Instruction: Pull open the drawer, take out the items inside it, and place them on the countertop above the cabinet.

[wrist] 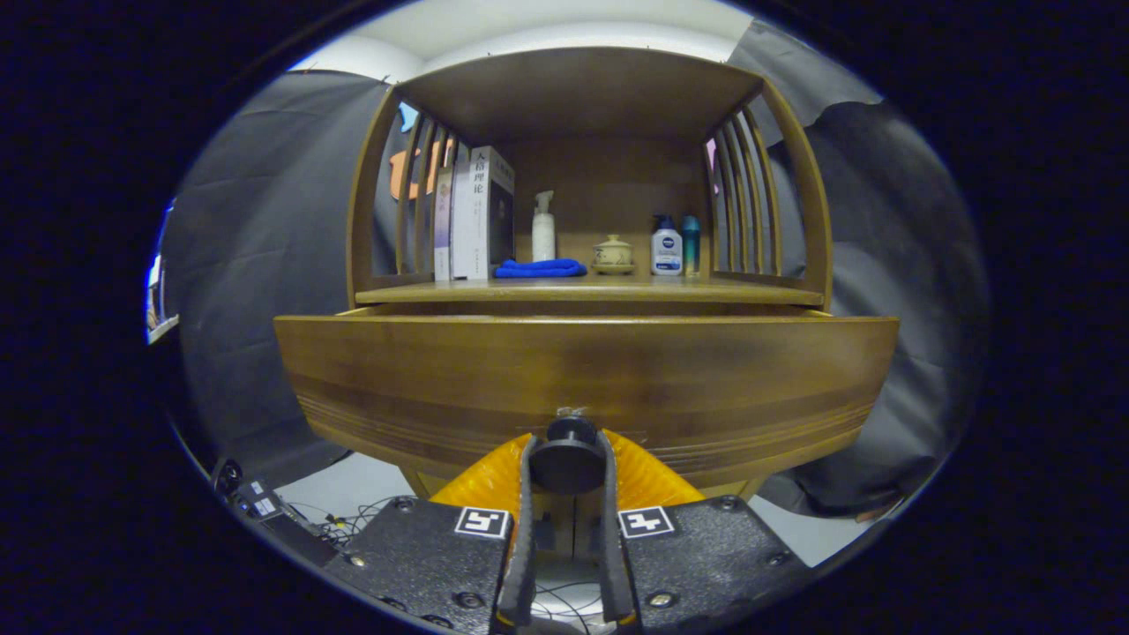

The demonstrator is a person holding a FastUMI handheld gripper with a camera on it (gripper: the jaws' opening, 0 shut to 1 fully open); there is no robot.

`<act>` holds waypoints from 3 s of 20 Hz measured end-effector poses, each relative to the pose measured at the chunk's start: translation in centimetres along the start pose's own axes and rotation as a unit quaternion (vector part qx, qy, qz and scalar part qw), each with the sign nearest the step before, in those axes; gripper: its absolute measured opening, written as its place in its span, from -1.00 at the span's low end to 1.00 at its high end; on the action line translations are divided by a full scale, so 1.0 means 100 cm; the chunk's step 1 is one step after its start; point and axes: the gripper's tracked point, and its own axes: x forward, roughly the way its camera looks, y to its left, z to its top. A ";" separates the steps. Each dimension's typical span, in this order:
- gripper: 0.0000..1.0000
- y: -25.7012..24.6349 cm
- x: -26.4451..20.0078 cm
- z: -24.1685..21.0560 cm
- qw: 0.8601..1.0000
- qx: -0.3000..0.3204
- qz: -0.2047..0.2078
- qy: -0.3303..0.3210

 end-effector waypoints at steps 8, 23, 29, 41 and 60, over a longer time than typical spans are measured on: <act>-0.36 0.002 -0.033 -0.010 1.000 0.008 0.004 0.002; 1.00 -0.031 -0.077 0.032 0.997 -0.014 -0.022 -0.078; 1.00 -0.032 -0.068 0.125 0.996 -0.020 0.007 -0.082; 0.96 -0.009 0.050 0.080 0.968 0.025 0.064 0.243; -0.59 -0.009 0.068 0.021 0.923 -0.037 0.034 0.381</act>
